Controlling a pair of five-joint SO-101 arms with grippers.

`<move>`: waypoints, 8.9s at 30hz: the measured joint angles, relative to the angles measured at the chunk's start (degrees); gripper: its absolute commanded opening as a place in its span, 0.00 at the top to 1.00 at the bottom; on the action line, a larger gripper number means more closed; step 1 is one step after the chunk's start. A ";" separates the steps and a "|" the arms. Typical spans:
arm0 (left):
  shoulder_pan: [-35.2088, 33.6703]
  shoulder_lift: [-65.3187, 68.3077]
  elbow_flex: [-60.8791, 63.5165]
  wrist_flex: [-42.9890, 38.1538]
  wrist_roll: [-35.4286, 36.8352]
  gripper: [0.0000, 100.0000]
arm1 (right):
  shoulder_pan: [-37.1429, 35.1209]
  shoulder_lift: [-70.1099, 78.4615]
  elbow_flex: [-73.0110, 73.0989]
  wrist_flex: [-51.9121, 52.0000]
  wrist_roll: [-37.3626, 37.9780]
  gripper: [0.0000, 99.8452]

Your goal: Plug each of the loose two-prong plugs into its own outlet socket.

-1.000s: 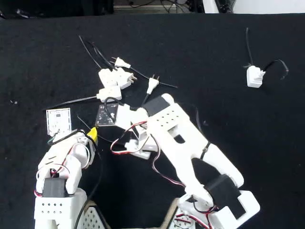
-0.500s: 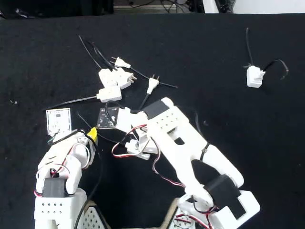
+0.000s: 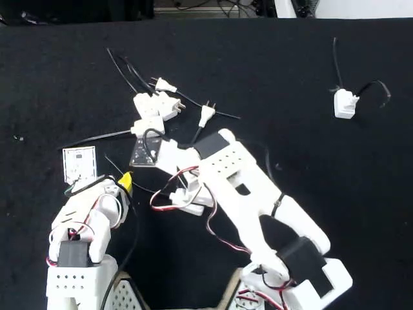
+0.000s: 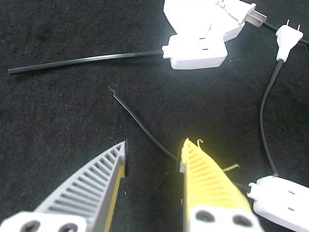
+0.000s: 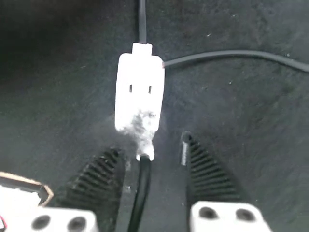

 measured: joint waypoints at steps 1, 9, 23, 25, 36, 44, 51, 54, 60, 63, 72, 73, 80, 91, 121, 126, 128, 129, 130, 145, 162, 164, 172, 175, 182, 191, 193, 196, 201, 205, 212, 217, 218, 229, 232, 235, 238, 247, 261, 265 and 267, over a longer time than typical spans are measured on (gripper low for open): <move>0.00 0.00 0.00 0.00 0.00 0.81 | -0.53 -0.88 -0.44 1.14 -0.09 0.84; 0.00 0.00 0.00 0.00 0.00 0.81 | -3.52 -7.91 -0.79 4.13 -1.58 0.84; -0.09 0.00 0.09 0.00 0.35 0.81 | -8.53 -1.23 0.70 -3.34 -5.71 0.72; -0.18 0.09 0.09 0.00 0.35 0.81 | -8.53 -0.44 0.70 -4.13 -5.63 0.71; -0.35 0.18 0.35 0.18 0.44 0.81 | -8.44 5.98 0.44 -7.82 -5.63 0.71; -5.10 0.09 -1.05 0.09 0.26 0.81 | -7.56 12.57 1.49 -8.44 -5.89 0.71; -7.21 -0.26 -1.49 -1.14 1.58 0.81 | -5.63 13.10 1.41 -8.62 -5.80 0.71; -7.30 -0.09 -1.49 -1.32 1.76 0.81 | -4.66 13.01 1.41 -8.62 -5.80 0.71; -9.23 0.00 -1.49 -1.49 1.85 0.81 | -4.04 5.36 2.73 -8.62 -7.82 0.71; -14.24 0.00 -1.67 -2.02 4.40 0.81 | -4.13 3.52 4.40 -8.88 -8.79 0.71; -22.33 0.00 -1.67 -4.66 11.43 0.81 | -4.57 3.34 6.95 -12.04 -8.97 0.71; -22.33 0.00 -1.67 -4.66 11.52 0.81 | -4.57 3.34 6.95 -12.31 -8.97 0.71; -22.33 0.00 -1.67 -4.66 11.69 0.81 | -4.57 3.96 6.95 -14.68 -8.97 0.71; -22.33 0.00 -1.67 -4.66 11.69 0.81 | -1.41 7.82 2.29 -13.71 -5.63 0.71; -22.33 0.00 -1.67 -4.66 11.69 0.81 | 9.41 -6.33 1.93 -4.48 0.00 0.99; -22.33 0.00 -1.67 -4.66 11.69 0.81 | 17.23 -17.58 -2.29 0.53 -0.44 0.99; -22.33 0.00 -1.67 -4.66 11.69 0.81 | 21.63 -21.54 -4.92 0.97 -0.44 0.99; -22.33 0.00 -1.67 -4.66 11.69 0.81 | 24.09 -22.77 -6.24 1.05 -0.44 0.99; -22.33 0.00 -1.67 -4.66 11.69 0.81 | 26.73 -23.38 -7.38 1.14 -0.44 0.99; -22.33 0.00 -1.67 -4.66 11.69 0.81 | 49.41 -3.87 -10.81 -14.95 -7.03 0.99; -22.33 0.00 -1.67 -4.66 11.69 0.81 | 54.77 35.43 -33.05 -28.57 -9.49 0.99; -22.33 0.00 -1.67 -4.66 11.69 0.81 | 54.86 39.56 -37.54 -28.57 -10.90 0.99; -22.33 0.00 -1.67 -4.66 11.69 0.81 | 54.86 53.54 -55.56 -23.21 -11.78 0.99; -22.33 0.00 -1.67 -4.66 11.69 0.81 | 54.86 58.20 -61.54 -20.22 -11.87 0.99; -22.33 0.00 -1.67 -4.66 11.69 0.81 | 54.86 66.02 -74.64 -14.07 -12.04 0.99; -22.33 0.00 -1.67 -4.66 11.69 0.81 | 54.86 72.44 -89.58 -1.58 -19.34 0.79; -22.33 0.00 -1.67 -4.66 11.69 0.81 | 54.86 73.41 -92.92 0.26 -19.69 0.79; -22.33 0.00 -1.67 -4.66 11.69 0.81 | 54.86 74.46 -97.93 3.16 -19.87 0.79; -22.33 0.00 -1.67 -4.66 11.69 0.81 | 54.86 74.64 -106.81 9.14 -19.87 0.79; -22.33 0.00 -1.67 -4.66 11.69 0.81 | 54.86 74.64 -112.97 13.19 -19.87 0.79; -22.33 0.00 -1.67 -4.66 11.69 0.81 | 51.34 74.55 -121.58 21.80 -22.59 0.79; -22.33 0.00 -1.67 -4.66 11.69 0.81 | 48.97 74.55 -121.67 21.80 -26.55 0.79; -22.33 0.00 -1.67 -4.66 11.69 0.81 | 48.70 74.37 -121.67 21.89 -27.43 0.79; -22.33 0.00 -1.67 -4.66 11.69 0.81 | 47.91 53.63 -103.21 21.89 -29.89 0.79; -22.33 0.00 -1.67 -4.66 11.69 0.81 | 45.71 44.04 -94.07 21.89 -29.89 0.79; -22.33 0.00 -1.67 -4.66 11.69 0.81 | 42.20 34.90 -85.63 21.89 -29.89 0.79; -22.33 0.00 -1.67 -4.66 11.69 0.81 | 37.54 26.29 -77.63 21.89 -29.89 0.79; -22.33 0.00 -1.67 -4.66 11.69 0.81 | 23.03 9.49 -53.80 19.08 -34.11 0.79; -22.33 0.00 -1.67 -4.66 11.69 0.81 | 9.23 2.20 -2.99 -20.84 -39.30 0.79; -22.33 0.00 -1.67 -4.66 11.69 0.81 | 7.65 2.02 5.98 -31.65 -43.08 0.79; -22.33 0.00 -1.67 -4.66 11.69 0.81 | 7.12 2.02 8.53 -34.55 -44.04 0.79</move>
